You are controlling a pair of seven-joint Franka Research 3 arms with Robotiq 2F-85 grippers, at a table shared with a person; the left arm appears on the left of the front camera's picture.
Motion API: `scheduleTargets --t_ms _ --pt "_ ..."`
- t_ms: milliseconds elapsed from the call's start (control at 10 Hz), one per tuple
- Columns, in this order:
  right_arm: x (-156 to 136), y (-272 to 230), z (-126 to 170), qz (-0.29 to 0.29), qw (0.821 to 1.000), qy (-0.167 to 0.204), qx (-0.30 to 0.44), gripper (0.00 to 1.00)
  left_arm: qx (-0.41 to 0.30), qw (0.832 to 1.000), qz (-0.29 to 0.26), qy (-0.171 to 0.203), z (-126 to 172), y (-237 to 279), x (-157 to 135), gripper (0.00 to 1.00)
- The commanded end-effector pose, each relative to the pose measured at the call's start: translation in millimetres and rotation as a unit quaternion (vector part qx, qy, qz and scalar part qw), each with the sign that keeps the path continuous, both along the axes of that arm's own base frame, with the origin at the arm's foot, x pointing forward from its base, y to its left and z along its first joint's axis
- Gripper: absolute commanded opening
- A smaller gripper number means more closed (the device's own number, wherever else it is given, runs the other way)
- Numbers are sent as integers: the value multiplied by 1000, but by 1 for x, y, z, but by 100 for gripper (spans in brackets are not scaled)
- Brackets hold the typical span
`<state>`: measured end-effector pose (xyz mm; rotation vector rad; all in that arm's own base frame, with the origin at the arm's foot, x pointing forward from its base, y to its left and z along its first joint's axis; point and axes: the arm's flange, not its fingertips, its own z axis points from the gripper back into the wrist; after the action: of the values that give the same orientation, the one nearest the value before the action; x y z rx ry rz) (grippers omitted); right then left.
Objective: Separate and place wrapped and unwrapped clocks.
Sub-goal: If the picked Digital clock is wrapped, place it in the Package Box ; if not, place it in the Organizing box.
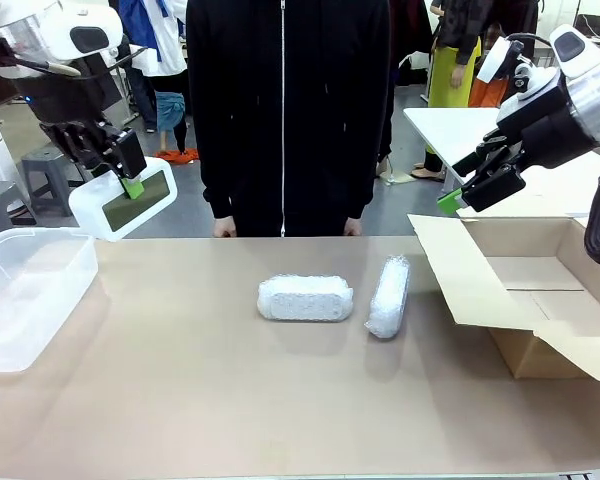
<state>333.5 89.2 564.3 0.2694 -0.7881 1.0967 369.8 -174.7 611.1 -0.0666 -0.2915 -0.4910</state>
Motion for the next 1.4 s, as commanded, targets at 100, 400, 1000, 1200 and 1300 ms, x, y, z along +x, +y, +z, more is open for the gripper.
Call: scheduleTargets --t_ms 100,400,1000,1200,1300 --pt "1 -1 -1 5 1000 4 6 100 -24 989 146 23 -27 132 2 52" --pt "1 -1 -1 5 1000 4 6 100 -21 977 211 7 -55 186 19 52" --pt "1 -1 -1 5 1000 4 6 100 51 975 216 4 -126 240 82 52" --pt "1 -1 -1 5 1000 4 6 100 46 979 199 4 -142 247 89 52" --pt "1 -1 -1 5 1000 4 6 100 33 979 202 14 -151 251 93 52"
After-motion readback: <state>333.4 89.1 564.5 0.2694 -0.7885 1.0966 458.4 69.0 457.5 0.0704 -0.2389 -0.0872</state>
